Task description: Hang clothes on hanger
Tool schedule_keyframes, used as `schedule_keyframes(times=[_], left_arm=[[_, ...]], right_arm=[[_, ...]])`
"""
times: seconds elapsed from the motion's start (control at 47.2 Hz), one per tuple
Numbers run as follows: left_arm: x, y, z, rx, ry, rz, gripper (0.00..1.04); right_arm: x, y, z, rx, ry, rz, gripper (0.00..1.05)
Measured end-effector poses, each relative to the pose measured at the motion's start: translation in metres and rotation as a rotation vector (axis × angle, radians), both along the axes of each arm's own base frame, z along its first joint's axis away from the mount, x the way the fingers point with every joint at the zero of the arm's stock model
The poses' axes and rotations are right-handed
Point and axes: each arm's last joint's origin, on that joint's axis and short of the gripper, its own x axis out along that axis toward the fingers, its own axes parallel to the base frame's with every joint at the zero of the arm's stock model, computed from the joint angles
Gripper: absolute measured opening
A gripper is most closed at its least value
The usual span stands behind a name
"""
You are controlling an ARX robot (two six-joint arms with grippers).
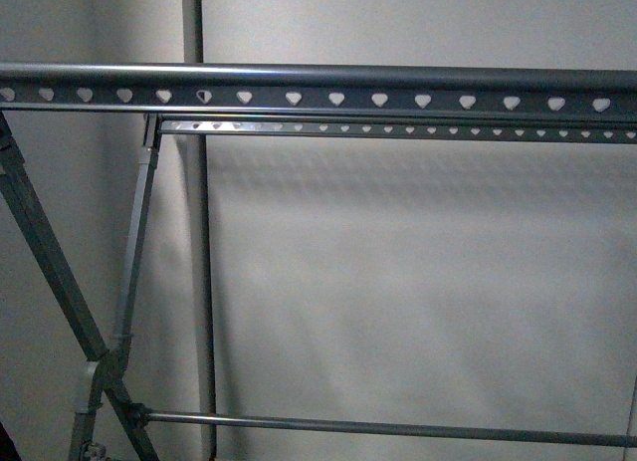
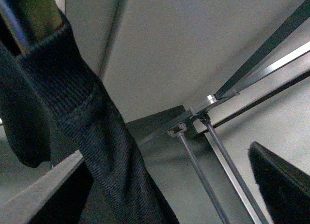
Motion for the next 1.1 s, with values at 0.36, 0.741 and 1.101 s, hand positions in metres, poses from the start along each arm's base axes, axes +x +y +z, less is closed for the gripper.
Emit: schedule_keyframes(times=[0.36, 0.741, 1.101], left_arm=[[0.009, -0.001, -0.01, -0.027, 0.049, -0.03, 0.39], [-0.009, -0.016, -0.026, -0.079, 0.092, -0.327, 0.04], [-0.067, -0.095, -0.005, 0.077, 0.065, -1.118, 0.04]], right_arm=[[0.0, 0.0, 0.0, 0.0, 0.0, 0.0, 0.97], [0.0, 0.0, 0.0, 0.0, 0.0, 0.0, 0.97], [0.0, 0.0, 0.0, 0.0, 0.0, 0.0, 0.97]])
